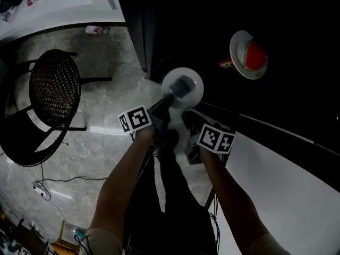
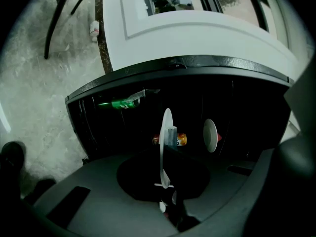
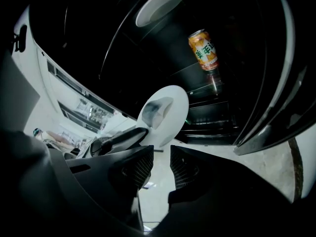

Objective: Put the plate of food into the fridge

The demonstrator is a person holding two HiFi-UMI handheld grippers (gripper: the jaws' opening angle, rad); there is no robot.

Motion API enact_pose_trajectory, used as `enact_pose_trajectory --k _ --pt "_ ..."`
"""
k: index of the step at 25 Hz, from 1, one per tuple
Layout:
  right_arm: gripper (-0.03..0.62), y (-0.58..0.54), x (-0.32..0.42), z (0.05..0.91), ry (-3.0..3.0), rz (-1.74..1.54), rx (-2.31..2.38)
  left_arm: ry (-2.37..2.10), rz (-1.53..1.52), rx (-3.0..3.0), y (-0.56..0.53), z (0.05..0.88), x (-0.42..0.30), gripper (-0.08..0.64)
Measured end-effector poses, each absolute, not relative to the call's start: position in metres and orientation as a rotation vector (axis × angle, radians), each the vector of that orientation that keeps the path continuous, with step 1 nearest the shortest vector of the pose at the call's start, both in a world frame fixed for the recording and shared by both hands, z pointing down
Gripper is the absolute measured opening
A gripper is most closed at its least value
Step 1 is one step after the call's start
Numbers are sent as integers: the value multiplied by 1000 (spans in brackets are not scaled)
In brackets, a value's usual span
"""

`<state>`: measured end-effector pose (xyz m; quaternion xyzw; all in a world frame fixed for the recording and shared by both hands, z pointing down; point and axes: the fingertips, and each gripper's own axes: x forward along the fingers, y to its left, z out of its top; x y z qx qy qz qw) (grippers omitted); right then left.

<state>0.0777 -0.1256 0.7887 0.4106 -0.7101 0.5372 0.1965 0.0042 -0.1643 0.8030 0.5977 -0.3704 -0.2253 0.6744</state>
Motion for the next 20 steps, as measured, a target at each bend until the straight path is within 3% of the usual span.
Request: enact_pose_trajectory --k 20 --pt "109 -145 68 817 -1967 1382 1069 -848 -547 1289 -189 826 8 15"
